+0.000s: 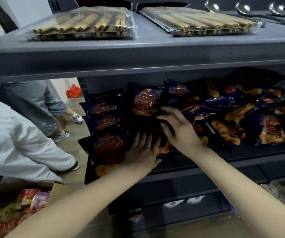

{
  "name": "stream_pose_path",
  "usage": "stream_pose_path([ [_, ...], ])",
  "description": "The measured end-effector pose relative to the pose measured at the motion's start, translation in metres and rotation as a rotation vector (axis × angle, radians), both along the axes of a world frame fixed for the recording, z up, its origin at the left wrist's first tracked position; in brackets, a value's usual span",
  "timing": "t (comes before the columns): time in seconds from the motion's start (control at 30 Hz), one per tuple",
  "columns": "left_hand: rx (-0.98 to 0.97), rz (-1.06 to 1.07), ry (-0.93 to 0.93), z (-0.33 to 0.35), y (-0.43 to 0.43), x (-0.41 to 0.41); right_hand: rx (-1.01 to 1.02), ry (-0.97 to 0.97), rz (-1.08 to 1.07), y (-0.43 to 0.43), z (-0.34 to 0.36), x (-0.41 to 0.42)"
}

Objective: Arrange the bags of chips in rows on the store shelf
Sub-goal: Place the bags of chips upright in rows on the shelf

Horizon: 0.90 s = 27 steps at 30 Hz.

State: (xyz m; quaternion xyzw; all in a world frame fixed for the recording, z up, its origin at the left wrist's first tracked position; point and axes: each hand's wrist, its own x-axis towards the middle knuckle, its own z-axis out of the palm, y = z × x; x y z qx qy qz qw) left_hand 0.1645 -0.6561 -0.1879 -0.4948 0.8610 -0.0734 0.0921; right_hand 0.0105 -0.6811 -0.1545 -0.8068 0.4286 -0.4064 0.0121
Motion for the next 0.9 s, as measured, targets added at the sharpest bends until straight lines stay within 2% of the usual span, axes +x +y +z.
stream_pose_path([
  [0.1,-0.053,0.030,-0.008,-0.002,0.006,0.006,0.052,0.131,-0.057,0.028,-0.037,-0.015],
  [0.27,-0.057,0.011,-0.011,-0.002,0.004,0.006,0.271,0.374,-0.085,0.048,-0.071,-0.025],
  [0.37,-0.077,-0.007,0.012,-0.004,0.003,0.006,0.330,0.297,-0.088,0.049,-0.069,-0.023],
  [0.53,-0.099,0.005,0.028,-0.009,0.002,0.007,0.469,0.010,-0.113,0.045,-0.052,-0.010],
  [0.6,-0.079,0.005,0.033,-0.009,0.002,0.006,0.495,0.024,-0.149,0.037,-0.042,-0.006],
  [0.73,-0.055,0.002,0.001,-0.009,0.003,0.005,0.680,0.188,-0.257,0.012,-0.027,0.005],
  [0.9,-0.081,0.042,0.004,-0.008,0.000,0.005,0.739,0.013,-0.252,-0.010,-0.029,0.017],
])
